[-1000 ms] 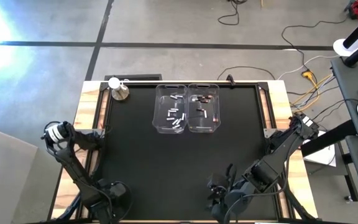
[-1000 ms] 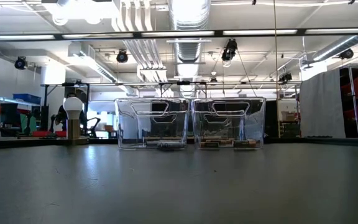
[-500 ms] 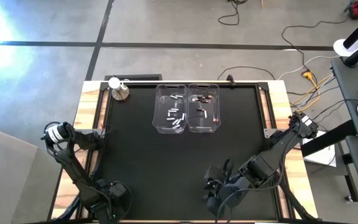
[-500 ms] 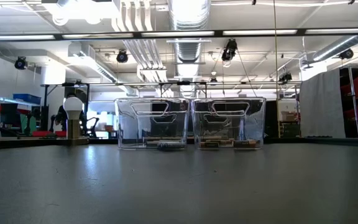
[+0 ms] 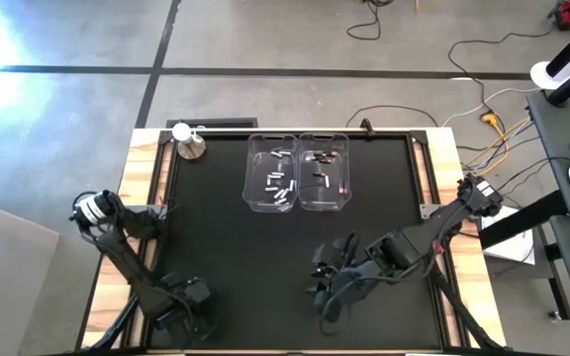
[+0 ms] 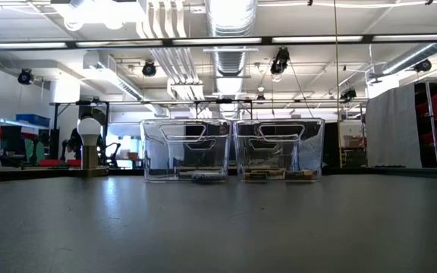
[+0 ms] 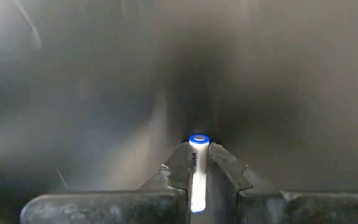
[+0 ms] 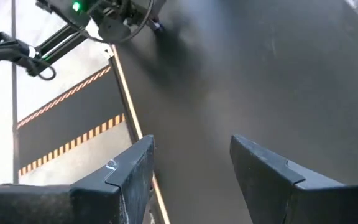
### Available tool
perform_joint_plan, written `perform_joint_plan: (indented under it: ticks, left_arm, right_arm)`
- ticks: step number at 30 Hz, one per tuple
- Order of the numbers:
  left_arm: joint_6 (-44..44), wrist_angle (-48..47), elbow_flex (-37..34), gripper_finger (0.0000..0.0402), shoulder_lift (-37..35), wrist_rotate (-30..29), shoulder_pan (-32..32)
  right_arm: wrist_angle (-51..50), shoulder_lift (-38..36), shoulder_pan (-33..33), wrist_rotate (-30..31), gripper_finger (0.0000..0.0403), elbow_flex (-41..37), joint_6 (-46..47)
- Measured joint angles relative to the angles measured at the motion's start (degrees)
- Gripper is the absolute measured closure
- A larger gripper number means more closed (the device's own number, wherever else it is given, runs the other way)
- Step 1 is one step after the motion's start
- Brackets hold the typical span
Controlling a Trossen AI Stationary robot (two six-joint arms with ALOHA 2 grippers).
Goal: Sort batteries
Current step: Put the white battery into the left transparent bin
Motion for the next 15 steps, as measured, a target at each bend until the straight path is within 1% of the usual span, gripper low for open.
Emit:
perform_joint_plan:
  ticks: [2, 5, 10, 15]
  left_arm:
    - [2.4, -0.4, -0.2, 0.0390, -0.8, -3.0, 1.8]
    - [7.0, -0.5, -0.3, 0.0390, -2.0, -9.7, 5.2]
    - [17.7, 0.0, -0.2, 0.0391, -6.1, -13.7, 12.0]
    - [30.7, 0.7, 1.5, 0.0390, -12.3, -18.1, 20.4]
  right_arm:
    - [0.0, 0.0, -0.5, 0.0, 0.0199, 0.0, -0.5]
    - [-0.1, 0.0, -0.9, 0.0, 0.0199, 0.0, -1.5]
    - [-0.2, 0.0, -0.9, 0.0, 0.0199, 0.0, -2.3]
    - [-0.4, 0.0, -0.9, 0.0, 0.0199, 0.0, -2.4]
